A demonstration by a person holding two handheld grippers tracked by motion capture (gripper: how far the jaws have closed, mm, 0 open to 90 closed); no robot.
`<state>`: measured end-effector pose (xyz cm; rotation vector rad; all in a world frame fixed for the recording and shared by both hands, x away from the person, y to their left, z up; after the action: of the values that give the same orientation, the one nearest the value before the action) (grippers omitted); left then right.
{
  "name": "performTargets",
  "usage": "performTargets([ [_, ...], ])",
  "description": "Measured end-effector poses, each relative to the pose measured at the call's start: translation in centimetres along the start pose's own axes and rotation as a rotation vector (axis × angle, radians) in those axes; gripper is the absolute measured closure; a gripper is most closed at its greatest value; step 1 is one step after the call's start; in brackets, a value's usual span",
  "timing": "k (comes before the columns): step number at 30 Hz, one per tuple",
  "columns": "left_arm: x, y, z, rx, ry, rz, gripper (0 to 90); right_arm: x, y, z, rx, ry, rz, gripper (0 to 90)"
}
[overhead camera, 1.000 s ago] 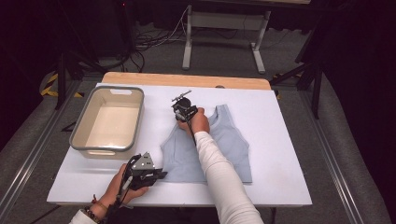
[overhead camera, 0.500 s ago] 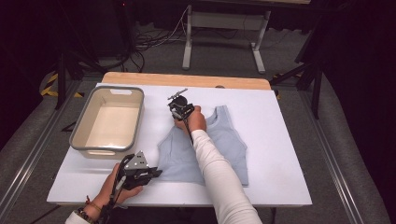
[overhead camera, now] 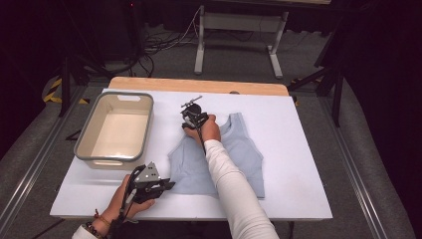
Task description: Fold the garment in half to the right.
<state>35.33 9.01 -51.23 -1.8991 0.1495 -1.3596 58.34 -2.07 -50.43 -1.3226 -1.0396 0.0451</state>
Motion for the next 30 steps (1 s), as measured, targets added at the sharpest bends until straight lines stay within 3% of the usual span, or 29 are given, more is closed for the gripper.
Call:
performTargets([
  [5,0.0,0.2,-0.1,0.007,0.003,0.004,82.5,-0.1,-0.1,-0.3,-0.005,-0.004,0.011,80.9],
  [7,0.0,0.4,0.0,0.007,-0.001,0.002,82.5,-0.1,-0.2,-0.3,-0.015,-0.018,0.017,83.3],
  [10,0.0,0.4,0.1,0.01,-0.001,0.001,82.5,0.1,-0.1,0.0,-0.066,-0.088,0.045,85.4],
  [14,0.1,0.3,0.2,0.015,0.0,-0.003,82.5,0.1,-0.2,0.0,-0.056,-0.076,0.036,85.9],
  [18,0.2,-0.2,0.4,0.026,0.007,-0.012,82.6,0.4,-0.5,-0.1,-0.016,-0.032,-0.021,86.2],
  [26,0.2,-1.4,0.7,0.05,0.018,-0.02,83.0,2.3,-2.6,0.3,0.005,-0.038,-0.13,86.3],
  [30,0.5,-2.6,0.8,0.063,0.026,-0.041,83.1,2.9,-3.3,0.6,0.014,-0.042,-0.154,86.3],
])
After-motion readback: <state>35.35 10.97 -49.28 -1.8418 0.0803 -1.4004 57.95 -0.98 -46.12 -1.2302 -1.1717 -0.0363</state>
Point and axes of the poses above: each handheld gripper's, and its own axes: y roughly forward along the jaws, x roughly out of its top, z roughly to its left, the point moved 7 cm from there along y, roughly forward along the jaws, and after that the axes turned 4 degrees about -y, right-handed, at the moved point
